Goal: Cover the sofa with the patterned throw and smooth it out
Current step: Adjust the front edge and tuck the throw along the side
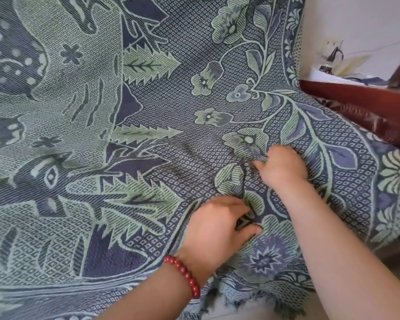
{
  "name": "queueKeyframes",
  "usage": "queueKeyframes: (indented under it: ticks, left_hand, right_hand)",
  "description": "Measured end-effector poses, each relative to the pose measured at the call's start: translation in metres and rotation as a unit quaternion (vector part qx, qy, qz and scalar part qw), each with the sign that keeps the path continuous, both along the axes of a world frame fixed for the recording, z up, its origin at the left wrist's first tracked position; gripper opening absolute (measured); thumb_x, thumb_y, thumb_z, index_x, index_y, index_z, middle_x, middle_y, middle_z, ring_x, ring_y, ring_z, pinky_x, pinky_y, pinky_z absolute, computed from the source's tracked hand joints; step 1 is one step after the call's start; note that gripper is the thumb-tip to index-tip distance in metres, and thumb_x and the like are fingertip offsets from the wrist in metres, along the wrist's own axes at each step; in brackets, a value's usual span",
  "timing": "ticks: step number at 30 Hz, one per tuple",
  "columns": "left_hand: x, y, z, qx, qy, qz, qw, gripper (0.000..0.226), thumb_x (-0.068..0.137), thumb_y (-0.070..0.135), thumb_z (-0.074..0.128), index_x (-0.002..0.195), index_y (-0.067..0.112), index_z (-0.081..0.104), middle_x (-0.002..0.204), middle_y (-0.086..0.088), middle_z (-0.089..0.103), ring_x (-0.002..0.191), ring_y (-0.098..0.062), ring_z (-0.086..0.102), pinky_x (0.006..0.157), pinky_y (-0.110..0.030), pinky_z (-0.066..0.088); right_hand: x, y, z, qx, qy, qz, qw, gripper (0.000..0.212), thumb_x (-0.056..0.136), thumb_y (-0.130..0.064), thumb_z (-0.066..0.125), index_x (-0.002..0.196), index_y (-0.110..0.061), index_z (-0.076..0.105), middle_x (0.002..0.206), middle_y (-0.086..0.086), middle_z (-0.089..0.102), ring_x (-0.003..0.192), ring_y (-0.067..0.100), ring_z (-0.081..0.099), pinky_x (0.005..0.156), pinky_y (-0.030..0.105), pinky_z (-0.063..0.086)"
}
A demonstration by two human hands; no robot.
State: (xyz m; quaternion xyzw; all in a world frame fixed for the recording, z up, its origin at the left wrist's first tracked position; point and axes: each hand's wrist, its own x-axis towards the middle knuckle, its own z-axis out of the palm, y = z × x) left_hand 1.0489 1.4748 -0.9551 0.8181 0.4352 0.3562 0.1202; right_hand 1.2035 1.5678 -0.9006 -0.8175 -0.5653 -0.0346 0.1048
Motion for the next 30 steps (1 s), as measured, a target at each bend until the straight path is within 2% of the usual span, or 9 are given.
queueKeyframes:
  ticks: [5, 9, 15, 20, 23, 25, 26, 28, 30]
  left_hand:
    - [0.014, 0.000, 0.006, -0.034, -0.004, 0.034, 0.999, 0.017, 0.083, 0.033, 0.065, 0.085, 0.020, 0.076, 0.088, 0.009, 0.066, 0.083, -0.011, 0.060, 0.067, -0.030, 0.056]
    - [0.019, -0.001, 0.005, -0.036, -0.017, 0.036, 0.999, 0.014, 0.086, 0.025, 0.062, 0.086, 0.018, 0.074, 0.089, 0.007, 0.066, 0.090, -0.015, 0.058, 0.073, -0.028, 0.054]
    - [0.037, -0.009, 0.011, -0.039, -0.070, 0.017, 0.997, 0.013, 0.090, 0.020, 0.059, 0.092, 0.016, 0.070, 0.094, 0.005, 0.064, 0.093, -0.014, 0.055, 0.079, -0.025, 0.047]
    - [0.064, -0.023, 0.016, -0.073, -0.093, -0.029, 0.993, 0.010, 0.089, 0.016, 0.061, 0.090, 0.015, 0.071, 0.097, 0.004, 0.066, 0.089, -0.011, 0.060, 0.079, -0.016, 0.045]
    - [0.069, -0.023, 0.016, -0.101, -0.077, -0.030, 0.991, 0.016, 0.093, 0.021, 0.055, 0.098, 0.017, 0.070, 0.105, 0.007, 0.063, 0.097, -0.008, 0.056, 0.077, -0.007, 0.032]
    - [0.067, -0.021, 0.017, -0.107, -0.060, -0.032, 0.992, 0.017, 0.093, 0.024, 0.054, 0.098, 0.019, 0.069, 0.103, 0.008, 0.061, 0.095, -0.008, 0.056, 0.077, -0.009, 0.035]
    - [0.065, -0.019, 0.018, -0.106, -0.059, -0.032, 0.992, 0.016, 0.091, 0.026, 0.056, 0.096, 0.020, 0.070, 0.101, 0.008, 0.061, 0.093, -0.008, 0.057, 0.079, -0.013, 0.041]
    - [0.061, -0.015, 0.021, -0.101, -0.063, -0.023, 0.993, 0.016, 0.087, 0.034, 0.061, 0.093, 0.023, 0.070, 0.098, 0.009, 0.061, 0.088, -0.008, 0.058, 0.081, -0.022, 0.048]
    - [0.057, -0.011, 0.025, -0.095, -0.064, -0.005, 0.993, 0.020, 0.084, 0.042, 0.064, 0.095, 0.026, 0.067, 0.097, 0.010, 0.060, 0.088, -0.008, 0.057, 0.080, -0.024, 0.050]
  right_hand:
    - [-0.001, 0.005, -0.006, -0.035, -0.013, -0.031, 0.999, 0.037, 0.089, -0.035, 0.061, 0.112, -0.006, 0.060, 0.114, 0.015, 0.056, 0.102, 0.033, 0.058, 0.068, 0.035, 0.045]
    - [-0.002, 0.005, -0.008, -0.018, -0.027, -0.040, 0.999, 0.027, 0.090, -0.023, 0.060, 0.114, -0.011, 0.062, 0.121, 0.013, 0.051, 0.107, 0.033, 0.055, 0.067, 0.034, 0.042]
    - [0.000, -0.005, -0.002, -0.005, -0.009, -0.021, 1.000, 0.025, 0.092, -0.024, 0.059, 0.113, -0.010, 0.062, 0.120, 0.013, 0.049, 0.107, 0.032, 0.054, 0.066, 0.033, 0.040]
    - [0.026, -0.011, 0.011, 0.007, -0.015, -0.049, 0.999, 0.025, 0.091, -0.015, 0.057, 0.113, -0.003, 0.060, 0.123, 0.018, 0.049, 0.106, 0.033, 0.056, 0.077, 0.035, 0.048]
    - [0.034, -0.012, 0.012, 0.004, -0.011, -0.018, 1.000, 0.019, 0.093, -0.025, 0.055, 0.095, -0.007, 0.062, 0.109, 0.017, 0.058, 0.090, 0.033, 0.059, 0.067, 0.033, 0.045]
    - [0.037, -0.013, 0.012, 0.021, 0.013, 0.015, 1.000, 0.032, 0.095, -0.035, 0.049, 0.076, -0.009, 0.054, 0.088, 0.013, 0.061, 0.077, 0.031, 0.055, 0.060, 0.030, 0.038]
    - [0.039, -0.015, 0.014, 0.041, 0.028, 0.019, 0.999, 0.035, 0.096, -0.035, 0.047, 0.075, -0.009, 0.054, 0.083, 0.012, 0.061, 0.078, 0.032, 0.056, 0.061, 0.031, 0.038]
    - [0.047, -0.016, 0.017, 0.098, 0.057, 0.009, 0.993, 0.025, 0.095, -0.031, 0.052, 0.092, -0.008, 0.062, 0.092, 0.012, 0.065, 0.090, 0.034, 0.061, 0.067, 0.033, 0.042]
    - [0.048, -0.017, 0.018, 0.104, 0.045, -0.023, 0.993, 0.035, 0.090, -0.035, 0.061, 0.106, -0.004, 0.059, 0.104, 0.014, 0.064, 0.097, 0.033, 0.062, 0.068, 0.031, 0.043]
